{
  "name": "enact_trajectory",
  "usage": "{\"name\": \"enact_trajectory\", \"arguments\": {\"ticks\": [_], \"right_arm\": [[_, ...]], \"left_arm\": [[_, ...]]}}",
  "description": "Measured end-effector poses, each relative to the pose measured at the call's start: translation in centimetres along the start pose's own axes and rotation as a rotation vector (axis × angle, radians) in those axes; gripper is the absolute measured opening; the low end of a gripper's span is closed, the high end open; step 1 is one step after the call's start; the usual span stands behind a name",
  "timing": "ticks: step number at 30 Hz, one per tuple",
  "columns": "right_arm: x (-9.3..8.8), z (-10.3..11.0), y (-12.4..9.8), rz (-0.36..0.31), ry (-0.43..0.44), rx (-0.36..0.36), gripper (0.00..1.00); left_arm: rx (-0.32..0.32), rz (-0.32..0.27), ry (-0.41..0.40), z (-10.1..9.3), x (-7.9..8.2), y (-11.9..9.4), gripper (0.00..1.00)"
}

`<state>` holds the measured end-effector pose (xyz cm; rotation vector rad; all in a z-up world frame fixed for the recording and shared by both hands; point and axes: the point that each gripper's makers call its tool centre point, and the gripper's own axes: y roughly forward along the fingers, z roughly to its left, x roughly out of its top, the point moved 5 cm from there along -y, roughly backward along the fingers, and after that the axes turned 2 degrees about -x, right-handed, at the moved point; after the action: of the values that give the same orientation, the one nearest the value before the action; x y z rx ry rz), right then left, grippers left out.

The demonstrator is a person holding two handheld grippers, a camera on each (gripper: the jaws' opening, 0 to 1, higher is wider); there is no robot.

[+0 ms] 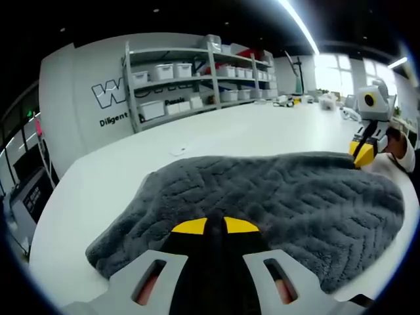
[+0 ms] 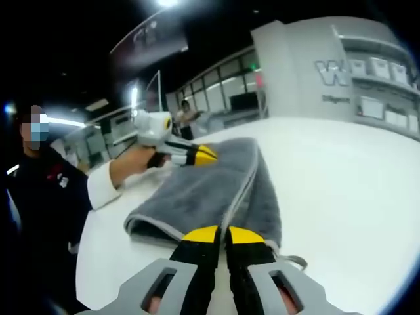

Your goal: Open the folded towel by lifting each exposed corner and separating the folded layers until the towel lies flat within the target outline without major curled edges

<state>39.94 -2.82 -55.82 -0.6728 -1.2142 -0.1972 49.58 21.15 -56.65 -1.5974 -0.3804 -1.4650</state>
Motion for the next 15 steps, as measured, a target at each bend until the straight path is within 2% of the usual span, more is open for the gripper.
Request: {"name": "enact_trajectory", "arguments": {"ticks": [15], "right_arm": [[0.5, 1.3, 0.2, -0.005, -0.042, 0.077, 0.0]], "left_arm": [[-0.009, -0.01, -0.007, 0.9, 0.4, 0.9, 0.06]]}}
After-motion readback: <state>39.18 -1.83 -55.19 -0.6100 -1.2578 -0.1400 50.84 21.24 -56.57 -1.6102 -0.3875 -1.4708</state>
